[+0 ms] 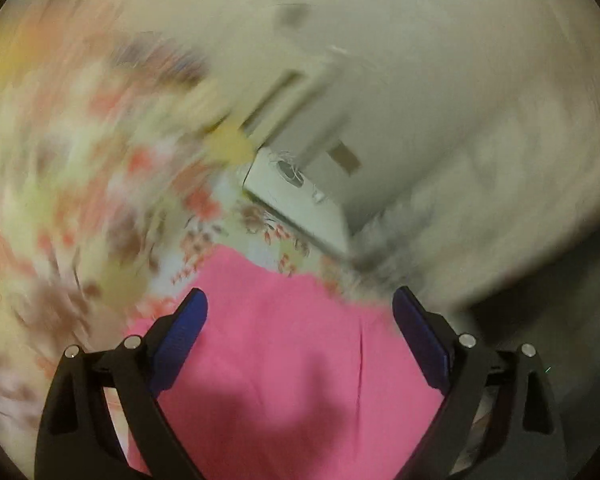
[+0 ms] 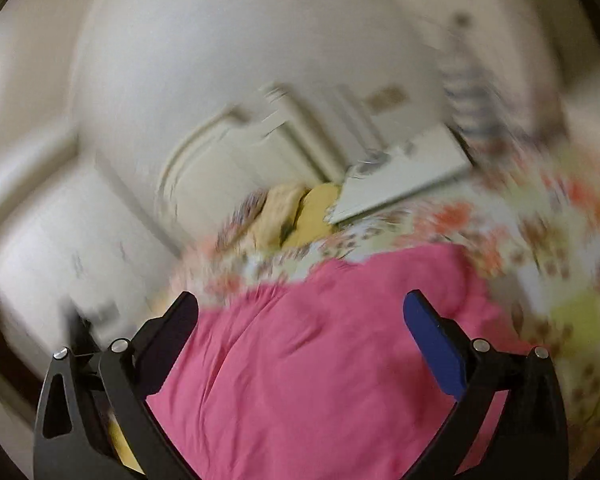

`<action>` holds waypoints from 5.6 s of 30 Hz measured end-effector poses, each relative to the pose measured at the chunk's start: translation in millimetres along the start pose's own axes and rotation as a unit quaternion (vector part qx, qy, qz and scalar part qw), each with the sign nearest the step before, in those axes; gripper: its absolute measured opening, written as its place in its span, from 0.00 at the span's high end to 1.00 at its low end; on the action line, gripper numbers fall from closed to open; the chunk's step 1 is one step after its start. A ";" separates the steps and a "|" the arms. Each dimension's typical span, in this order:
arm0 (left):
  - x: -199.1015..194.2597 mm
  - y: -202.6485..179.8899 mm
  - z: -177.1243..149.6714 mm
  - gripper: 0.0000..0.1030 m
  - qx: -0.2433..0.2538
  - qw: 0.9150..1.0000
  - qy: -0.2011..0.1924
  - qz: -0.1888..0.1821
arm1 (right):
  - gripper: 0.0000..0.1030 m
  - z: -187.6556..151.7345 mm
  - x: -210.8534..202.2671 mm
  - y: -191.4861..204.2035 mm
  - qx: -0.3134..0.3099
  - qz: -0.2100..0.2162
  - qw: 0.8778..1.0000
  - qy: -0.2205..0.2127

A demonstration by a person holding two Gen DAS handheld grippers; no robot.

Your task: Fold large clothes

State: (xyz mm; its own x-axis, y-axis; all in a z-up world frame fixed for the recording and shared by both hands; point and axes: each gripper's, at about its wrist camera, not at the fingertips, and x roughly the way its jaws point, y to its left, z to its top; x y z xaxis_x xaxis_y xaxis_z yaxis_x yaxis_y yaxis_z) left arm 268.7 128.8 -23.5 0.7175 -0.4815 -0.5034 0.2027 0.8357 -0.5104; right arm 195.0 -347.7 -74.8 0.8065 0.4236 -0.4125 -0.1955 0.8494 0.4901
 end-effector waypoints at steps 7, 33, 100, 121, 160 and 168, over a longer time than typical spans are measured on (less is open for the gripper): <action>-8.2 -159.1 -126.8 0.02 0.362 0.924 -0.038 0.114 | 0.04 -70.8 -3.7 124.9 -0.224 -0.089 0.970 0.019; 176.1 -73.6 -82.7 0.02 0.227 0.956 0.106 0.153 | 0.04 -45.7 178.5 26.8 -0.158 -0.169 0.947 0.222; 156.1 -162.5 -107.1 0.02 0.350 0.915 0.126 0.156 | 0.04 -7.9 98.1 26.7 -0.176 -0.220 0.952 0.124; 200.7 -147.9 -145.0 0.02 0.321 0.927 0.174 0.082 | 0.04 -19.8 180.3 -79.5 -0.074 -0.210 0.928 0.300; 163.6 43.8 -21.2 0.02 0.124 0.972 0.168 0.106 | 0.04 -57.6 139.3 -14.0 -0.167 -0.278 0.929 0.181; 181.7 36.2 -30.0 0.02 0.149 0.962 0.185 0.136 | 0.04 -58.1 137.9 -14.8 -0.163 -0.278 0.930 0.178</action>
State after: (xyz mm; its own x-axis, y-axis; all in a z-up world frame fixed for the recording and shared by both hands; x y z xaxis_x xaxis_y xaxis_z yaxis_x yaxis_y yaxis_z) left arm 386.4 63.6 -154.3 0.4960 -0.2500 -0.8316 0.2635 0.9558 -0.1302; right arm 276.7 -283.5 -183.6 0.6082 -0.0821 -0.7895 -0.0088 0.9939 -0.1101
